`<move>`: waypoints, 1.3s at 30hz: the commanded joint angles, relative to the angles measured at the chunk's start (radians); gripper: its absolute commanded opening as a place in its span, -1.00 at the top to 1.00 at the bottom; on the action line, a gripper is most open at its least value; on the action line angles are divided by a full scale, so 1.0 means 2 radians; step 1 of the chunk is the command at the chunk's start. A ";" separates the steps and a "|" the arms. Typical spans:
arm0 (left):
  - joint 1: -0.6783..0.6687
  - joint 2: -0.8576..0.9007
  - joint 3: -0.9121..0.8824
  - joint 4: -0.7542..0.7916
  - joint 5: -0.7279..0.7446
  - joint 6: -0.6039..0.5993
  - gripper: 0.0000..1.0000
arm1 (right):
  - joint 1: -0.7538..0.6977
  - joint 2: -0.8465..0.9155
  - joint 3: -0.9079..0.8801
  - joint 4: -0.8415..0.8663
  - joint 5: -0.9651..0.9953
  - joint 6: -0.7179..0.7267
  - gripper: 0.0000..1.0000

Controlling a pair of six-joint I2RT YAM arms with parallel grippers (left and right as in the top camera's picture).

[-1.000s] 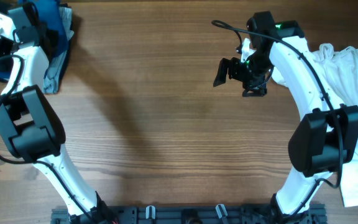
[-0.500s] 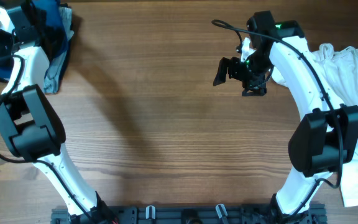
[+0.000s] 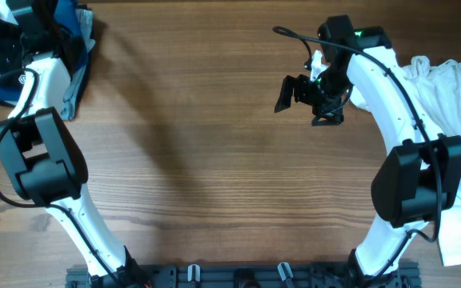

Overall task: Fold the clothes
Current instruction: 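Lower the black bundle onto the blue shirt stack with the left gripper, then open the left gripper and release the bundle on the stack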

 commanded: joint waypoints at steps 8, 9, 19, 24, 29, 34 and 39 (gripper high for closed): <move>0.043 0.008 0.009 0.036 0.184 0.002 0.78 | 0.004 0.000 0.004 0.012 -0.013 0.004 -0.99; 0.044 0.002 0.009 0.044 0.204 -0.004 0.89 | 0.004 0.001 0.004 0.012 -0.016 0.003 -0.99; 0.051 -0.026 0.009 -0.030 0.326 -0.066 0.92 | 0.004 0.001 0.004 0.012 -0.027 0.002 -0.99; 0.065 -0.025 0.009 -0.097 0.291 -0.066 0.92 | 0.004 0.001 0.004 0.011 -0.027 -0.003 -0.99; 0.089 -0.020 0.009 -0.125 0.276 -0.063 0.92 | 0.004 0.001 0.004 0.007 -0.038 -0.011 -1.00; 0.114 -0.003 0.009 -0.138 0.281 -0.064 0.92 | 0.004 0.001 0.004 0.001 -0.039 -0.011 -0.99; 0.131 0.021 0.009 -0.160 0.299 -0.063 0.92 | 0.004 0.001 0.004 -0.002 -0.040 -0.011 -0.99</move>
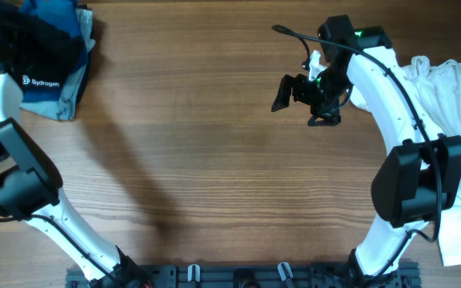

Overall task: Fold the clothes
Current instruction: 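Open the left gripper and release the bundle on the stack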

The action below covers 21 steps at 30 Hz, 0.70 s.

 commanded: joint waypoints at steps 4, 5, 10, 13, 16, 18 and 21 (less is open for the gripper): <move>0.016 0.047 0.007 -0.003 0.059 -0.002 0.92 | 0.004 0.001 0.004 -0.004 -0.017 -0.009 -1.00; 0.017 0.051 0.007 -0.005 0.065 -0.002 0.92 | 0.004 0.001 0.004 -0.004 -0.021 -0.009 -0.99; 0.019 0.068 0.007 -0.004 0.095 -0.002 0.92 | 0.004 0.001 0.004 -0.007 -0.026 -0.009 -0.99; 0.023 0.073 0.007 0.000 0.122 -0.002 0.92 | 0.004 0.001 0.004 -0.010 -0.026 -0.011 -0.99; 0.027 0.073 0.007 0.011 0.161 -0.002 0.92 | 0.004 0.001 0.004 -0.009 -0.026 -0.019 -1.00; 0.030 0.073 0.007 0.046 0.215 -0.006 0.92 | 0.004 0.001 0.004 -0.009 -0.017 -0.020 -0.99; 0.030 0.067 0.007 0.083 0.261 -0.033 0.92 | 0.004 0.000 0.004 -0.009 0.004 -0.020 -1.00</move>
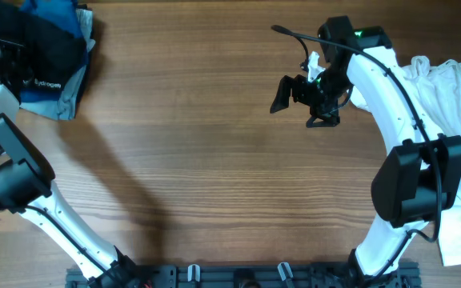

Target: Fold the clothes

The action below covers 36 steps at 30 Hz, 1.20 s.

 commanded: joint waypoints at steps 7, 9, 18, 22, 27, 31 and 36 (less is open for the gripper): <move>-0.003 -0.059 0.005 0.051 0.130 -0.038 0.92 | 0.004 0.000 0.004 0.005 0.026 -0.009 -0.99; -0.003 -0.086 0.005 0.044 0.135 -0.038 0.92 | 0.004 0.000 0.004 0.007 0.027 -0.009 -0.99; -0.003 -0.230 0.005 -0.072 0.138 0.091 0.92 | 0.004 -0.001 0.014 0.044 0.059 -0.082 -1.00; -0.003 -0.296 0.005 -0.156 0.081 0.161 0.92 | 0.004 -0.007 0.035 0.078 0.057 -0.123 -0.99; -0.003 -0.367 0.005 -0.247 0.002 0.236 0.92 | 0.004 -0.031 0.062 0.130 0.057 -0.175 -0.99; -0.003 -0.417 0.005 -0.304 -0.050 0.281 0.92 | 0.004 -0.084 0.066 0.178 0.057 -0.205 -1.00; -0.002 -0.459 0.005 -0.336 -0.057 0.292 0.92 | 0.004 -0.159 0.066 0.204 0.057 -0.213 -0.99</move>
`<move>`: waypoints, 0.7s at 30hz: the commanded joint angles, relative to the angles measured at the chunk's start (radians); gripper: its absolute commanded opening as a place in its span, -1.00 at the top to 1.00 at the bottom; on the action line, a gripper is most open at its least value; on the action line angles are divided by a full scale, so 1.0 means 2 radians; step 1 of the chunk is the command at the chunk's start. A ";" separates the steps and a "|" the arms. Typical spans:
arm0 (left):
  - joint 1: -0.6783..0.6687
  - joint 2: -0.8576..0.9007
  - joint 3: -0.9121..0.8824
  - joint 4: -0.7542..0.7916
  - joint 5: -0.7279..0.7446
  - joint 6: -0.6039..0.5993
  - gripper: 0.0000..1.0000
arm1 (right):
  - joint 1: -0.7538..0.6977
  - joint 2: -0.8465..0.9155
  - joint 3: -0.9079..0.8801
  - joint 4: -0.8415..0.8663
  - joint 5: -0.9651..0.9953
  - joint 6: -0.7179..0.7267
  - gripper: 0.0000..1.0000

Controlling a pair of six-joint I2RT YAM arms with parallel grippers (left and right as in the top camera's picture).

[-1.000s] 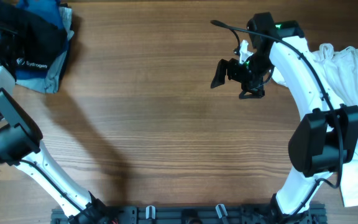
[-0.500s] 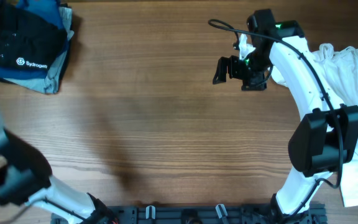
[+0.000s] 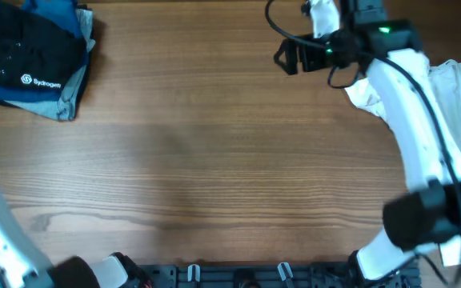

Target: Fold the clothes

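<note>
A folded stack (image 3: 30, 60) lies at the far left corner: a black garment with a white logo on top of blue and grey pieces. A heap of white clothes lies unfolded at the right edge. My right gripper (image 3: 288, 58) hangs over bare wood near the far edge, left of the white heap and holding nothing I can see. Whether its jaws are apart is unclear from above. The left gripper is out of view; only a white link of the left arm shows along the left edge.
The wooden table (image 3: 214, 160) spans the view between the stack and the white heap. The right arm (image 3: 410, 120) reaches over the inner edge of the white clothes. A black rail with clips (image 3: 238, 276) runs along the near edge.
The left arm has drawn back from the stack, and its gripper is now out of the frame. The right gripper has moved from mid-table toward the far edge. The stack lies unchanged.
At first the left arm lay across the stack at the far left corner. Then it had swung left, its gripper at the stack's far left edge, showing the black garment on top. Now the arm is clear of the stack, and the right gripper, hovering before, is farther back.
</note>
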 commanded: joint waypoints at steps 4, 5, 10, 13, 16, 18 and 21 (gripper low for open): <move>-0.001 -0.053 0.002 -0.015 -0.029 0.038 0.92 | 0.004 -0.131 0.016 0.019 0.003 -0.049 -0.99; -0.001 -0.058 0.002 -0.015 -0.029 0.038 0.92 | 0.004 -0.153 0.016 0.023 0.004 -0.049 -1.00; -0.001 -0.071 0.002 -0.022 -0.029 0.038 0.92 | 0.004 -0.237 0.016 0.039 0.005 -0.055 -0.99; -0.001 -0.072 0.002 -0.022 -0.029 0.036 0.90 | 0.004 -0.289 0.016 0.045 0.006 -0.058 -1.00; -0.001 -0.072 0.002 -0.025 -0.029 0.036 0.63 | 0.004 -0.338 0.016 0.054 0.015 -0.052 -1.00; -0.001 -0.072 0.002 -0.027 -0.029 0.036 0.77 | 0.004 -0.367 0.016 0.060 0.038 -0.030 -0.99; -0.001 -0.074 0.002 -0.031 -0.020 0.036 0.83 | 0.004 -0.409 0.016 0.059 0.061 -0.001 -1.00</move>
